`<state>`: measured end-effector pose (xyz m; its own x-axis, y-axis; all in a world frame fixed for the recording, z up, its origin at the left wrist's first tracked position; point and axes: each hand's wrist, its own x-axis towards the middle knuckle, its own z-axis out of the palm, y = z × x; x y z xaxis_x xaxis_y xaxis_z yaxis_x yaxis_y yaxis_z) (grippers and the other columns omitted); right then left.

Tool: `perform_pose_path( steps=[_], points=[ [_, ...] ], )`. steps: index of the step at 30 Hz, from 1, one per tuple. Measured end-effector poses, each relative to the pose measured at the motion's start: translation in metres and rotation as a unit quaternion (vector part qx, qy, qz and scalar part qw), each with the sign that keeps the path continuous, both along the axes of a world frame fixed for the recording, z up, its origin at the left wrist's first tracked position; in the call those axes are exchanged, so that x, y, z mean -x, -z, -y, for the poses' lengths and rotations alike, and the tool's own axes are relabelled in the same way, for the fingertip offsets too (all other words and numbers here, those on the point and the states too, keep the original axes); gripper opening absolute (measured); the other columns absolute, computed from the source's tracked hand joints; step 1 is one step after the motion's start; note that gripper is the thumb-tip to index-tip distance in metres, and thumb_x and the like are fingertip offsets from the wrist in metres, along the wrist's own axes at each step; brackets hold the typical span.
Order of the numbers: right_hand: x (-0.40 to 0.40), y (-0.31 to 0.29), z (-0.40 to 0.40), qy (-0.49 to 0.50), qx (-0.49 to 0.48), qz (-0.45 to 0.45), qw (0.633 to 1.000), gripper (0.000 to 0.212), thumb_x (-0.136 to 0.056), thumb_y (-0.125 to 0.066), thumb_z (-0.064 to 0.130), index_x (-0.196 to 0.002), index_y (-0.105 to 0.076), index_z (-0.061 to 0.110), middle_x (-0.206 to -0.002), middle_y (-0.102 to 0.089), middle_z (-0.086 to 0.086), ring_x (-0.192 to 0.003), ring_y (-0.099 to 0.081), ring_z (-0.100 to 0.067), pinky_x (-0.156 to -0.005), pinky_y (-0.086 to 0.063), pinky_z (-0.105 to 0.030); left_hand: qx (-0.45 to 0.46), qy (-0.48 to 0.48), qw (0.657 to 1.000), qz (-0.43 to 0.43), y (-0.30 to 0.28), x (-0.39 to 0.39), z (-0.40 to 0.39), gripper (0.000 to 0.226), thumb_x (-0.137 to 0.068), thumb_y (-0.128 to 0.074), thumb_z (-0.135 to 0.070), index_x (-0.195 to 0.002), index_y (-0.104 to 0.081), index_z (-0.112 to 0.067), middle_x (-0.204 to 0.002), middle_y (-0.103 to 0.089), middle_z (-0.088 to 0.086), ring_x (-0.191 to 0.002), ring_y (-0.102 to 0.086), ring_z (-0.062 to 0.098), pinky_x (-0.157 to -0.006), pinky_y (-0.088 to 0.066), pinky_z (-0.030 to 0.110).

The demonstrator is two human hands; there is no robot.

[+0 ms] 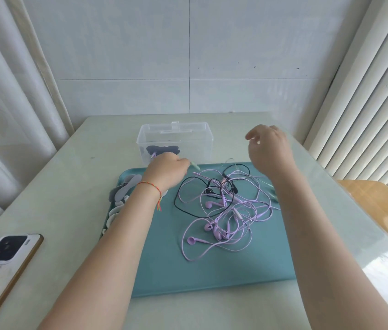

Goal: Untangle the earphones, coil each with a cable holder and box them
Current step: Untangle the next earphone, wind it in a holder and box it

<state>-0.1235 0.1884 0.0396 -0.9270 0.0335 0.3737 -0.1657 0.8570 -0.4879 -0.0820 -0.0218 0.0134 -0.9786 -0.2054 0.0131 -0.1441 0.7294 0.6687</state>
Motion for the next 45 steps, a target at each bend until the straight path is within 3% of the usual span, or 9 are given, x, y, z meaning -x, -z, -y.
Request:
perform_pose_path(
  steps=[6, 9, 14, 22, 26, 30, 34, 40, 45],
  points=[
    [-0.027, -0.004, 0.043, -0.273, 0.101, 0.088, 0.953, 0.042, -0.080, -0.047, -0.004, -0.110, -0.065, 0.019, -0.106, -0.067, 0.006, -0.102, -0.061, -0.008, -0.083, -0.042, -0.012, -0.076, 0.118, 0.990, -0.010, -0.012, -0.009, -0.016, 0.040, -0.093, -0.052, -0.027, -0.054, -0.047, -0.016, -0.051, -0.047, -0.001, -0.049, -0.041, 0.014, -0.052, -0.027, 0.028],
    [-0.032, 0.001, 0.053, -0.285, 0.121, 0.131, 0.942, 0.036, -0.082, -0.046, 0.000, -0.109, -0.062, 0.019, -0.086, -0.066, 0.000, -0.073, -0.059, -0.017, -0.063, -0.046, -0.025, -0.242, 0.124, 0.962, -0.006, -0.016, -0.011, -0.014, 0.039, -0.094, -0.051, -0.026, -0.057, -0.042, -0.018, -0.043, -0.031, -0.007, -0.038, -0.025, 0.009, -0.044, -0.018, 0.024],
    [-0.030, -0.002, 0.050, -0.270, 0.155, 0.150, 0.938, 0.018, -0.089, -0.052, 0.012, -0.099, -0.066, 0.017, -0.072, -0.056, -0.001, -0.049, -0.038, -0.008, -0.046, -0.032, -0.019, -0.399, 0.159, 0.901, 0.057, -0.015, -0.009, -0.006, 0.039, -0.098, -0.043, -0.024, -0.059, -0.040, -0.018, -0.046, -0.020, -0.006, -0.037, -0.013, 0.008, -0.038, -0.013, 0.017],
    [-0.029, 0.002, 0.059, -0.246, 0.131, 0.114, 0.954, 0.037, -0.098, -0.042, 0.020, -0.062, -0.050, 0.014, -0.043, -0.049, 0.013, -0.041, -0.039, -0.003, -0.046, -0.031, -0.016, -0.750, 0.237, 0.609, 0.104, -0.013, -0.007, -0.004, 0.030, -0.092, -0.037, -0.025, -0.069, -0.052, -0.014, -0.048, -0.034, -0.006, -0.039, -0.025, 0.009, -0.042, -0.028, 0.021],
    [-0.031, 0.002, 0.060, -0.246, 0.095, 0.152, 0.953, 0.034, -0.095, -0.039, 0.011, -0.064, -0.051, 0.015, -0.040, -0.051, 0.015, -0.039, -0.042, -0.001, -0.042, -0.031, -0.014, -0.811, 0.189, 0.553, 0.034, -0.015, -0.005, -0.011, 0.032, -0.098, -0.036, -0.018, -0.085, -0.063, -0.006, -0.063, -0.051, -0.001, -0.051, -0.049, 0.012, -0.052, -0.045, 0.023],
    [-0.036, -0.001, 0.062, -0.270, 0.042, 0.168, 0.947, 0.033, -0.097, -0.044, 0.016, -0.066, -0.057, 0.019, -0.048, -0.053, 0.010, -0.041, -0.044, 0.000, -0.043, -0.032, -0.011, -0.803, 0.116, 0.583, -0.048, -0.017, -0.005, -0.010, 0.034, -0.102, -0.041, -0.019, -0.092, -0.070, -0.005, -0.084, -0.071, 0.004, -0.076, -0.070, 0.019, -0.072, -0.058, 0.028],
    [-0.038, -0.004, 0.058, -0.267, 0.039, 0.157, 0.950, 0.021, -0.091, -0.051, 0.018, -0.083, -0.071, 0.015, -0.057, -0.050, 0.008, -0.045, -0.040, -0.006, -0.041, -0.031, -0.012, -0.707, 0.100, 0.691, -0.109, -0.011, -0.003, -0.010, 0.028, -0.104, -0.036, -0.021, -0.104, -0.062, -0.009, -0.092, -0.073, 0.003, -0.092, -0.071, 0.019, -0.084, -0.055, 0.028],
    [-0.042, -0.015, 0.050, -0.266, 0.047, 0.142, 0.952, 0.021, -0.084, -0.058, 0.022, -0.076, -0.063, 0.003, -0.062, -0.055, -0.008, -0.050, -0.043, -0.011, -0.055, -0.038, -0.024, -0.502, 0.113, 0.851, -0.104, -0.003, -0.004, -0.016, 0.026, -0.102, -0.041, -0.013, -0.096, -0.066, -0.008, -0.078, -0.074, 0.001, -0.070, -0.068, 0.012, -0.064, -0.053, 0.021],
    [-0.039, -0.025, 0.037, -0.229, 0.095, 0.110, 0.962, 0.016, -0.083, -0.056, 0.022, -0.074, -0.065, 0.013, -0.056, -0.055, 0.010, -0.052, -0.048, -0.009, -0.053, -0.040, -0.023, -0.399, 0.178, 0.899, -0.025, -0.001, -0.008, -0.022, 0.031, -0.103, -0.040, -0.014, -0.085, -0.063, -0.005, -0.059, -0.061, 0.002, -0.050, -0.051, 0.015, -0.056, -0.041, 0.026]
  ],
)
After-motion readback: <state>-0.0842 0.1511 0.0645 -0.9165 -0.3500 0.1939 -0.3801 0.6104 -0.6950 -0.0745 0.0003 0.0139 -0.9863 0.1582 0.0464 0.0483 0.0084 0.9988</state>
